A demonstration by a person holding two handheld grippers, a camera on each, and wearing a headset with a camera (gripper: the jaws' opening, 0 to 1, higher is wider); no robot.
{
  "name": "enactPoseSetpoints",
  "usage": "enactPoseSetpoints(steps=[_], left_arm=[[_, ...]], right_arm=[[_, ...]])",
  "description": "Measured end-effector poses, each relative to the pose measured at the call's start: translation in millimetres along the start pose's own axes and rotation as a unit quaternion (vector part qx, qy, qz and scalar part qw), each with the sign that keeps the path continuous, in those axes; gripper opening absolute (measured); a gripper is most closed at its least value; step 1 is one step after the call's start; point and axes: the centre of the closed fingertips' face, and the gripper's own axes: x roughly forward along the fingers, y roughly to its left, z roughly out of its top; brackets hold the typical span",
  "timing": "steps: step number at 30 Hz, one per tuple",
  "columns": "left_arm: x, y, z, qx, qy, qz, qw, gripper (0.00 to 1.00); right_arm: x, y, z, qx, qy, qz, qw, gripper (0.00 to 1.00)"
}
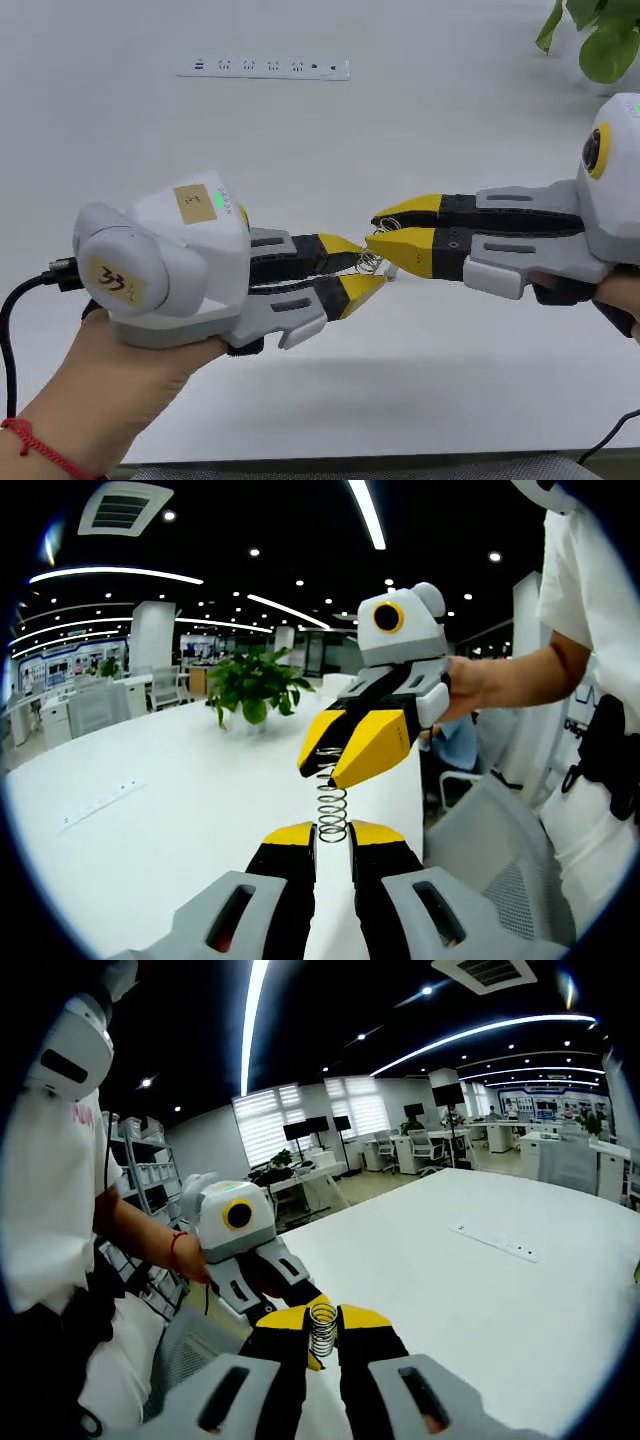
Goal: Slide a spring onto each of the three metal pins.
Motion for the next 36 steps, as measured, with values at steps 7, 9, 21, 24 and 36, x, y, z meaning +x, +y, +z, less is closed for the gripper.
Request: enactPoseSetpoints(steps=[7, 9, 21, 24, 36], left_arm=[[-1.0, 0.3, -0.8, -0.002, 0.0, 0.0, 1.0, 0.12], [-1.0, 0.1, -0.6, 0.0, 0.0, 0.0, 1.0, 0.12], [-1.2, 0.2, -4.0, 0.001, 0.002, -0.006, 1.0, 0.11], [-1.3, -0.1, -2.0, 0.001, -0.002, -0.007, 1.0, 0.11], [2.4, -6.6, -3.7, 0.008, 0.002, -0.019, 0.9998, 0.1]], right_arm=[[-0.4, -2.9, -1.3, -0.009, 0.004, 0.001, 0.9999, 0.12], [-0.8, -4.4, -1.9, -0.012, 0.005, 0.001, 0.9999, 0.12], [0.1, -4.7, -5.5, -0.036, 0.023, 0.005, 0.9991, 0.12], [-1.0, -6.5, -7.3, -0.037, 0.029, 0.005, 0.9989, 0.13], [-9.7, -7.6, -14.6, -0.124, 0.141, 0.055, 0.9807, 0.23]])
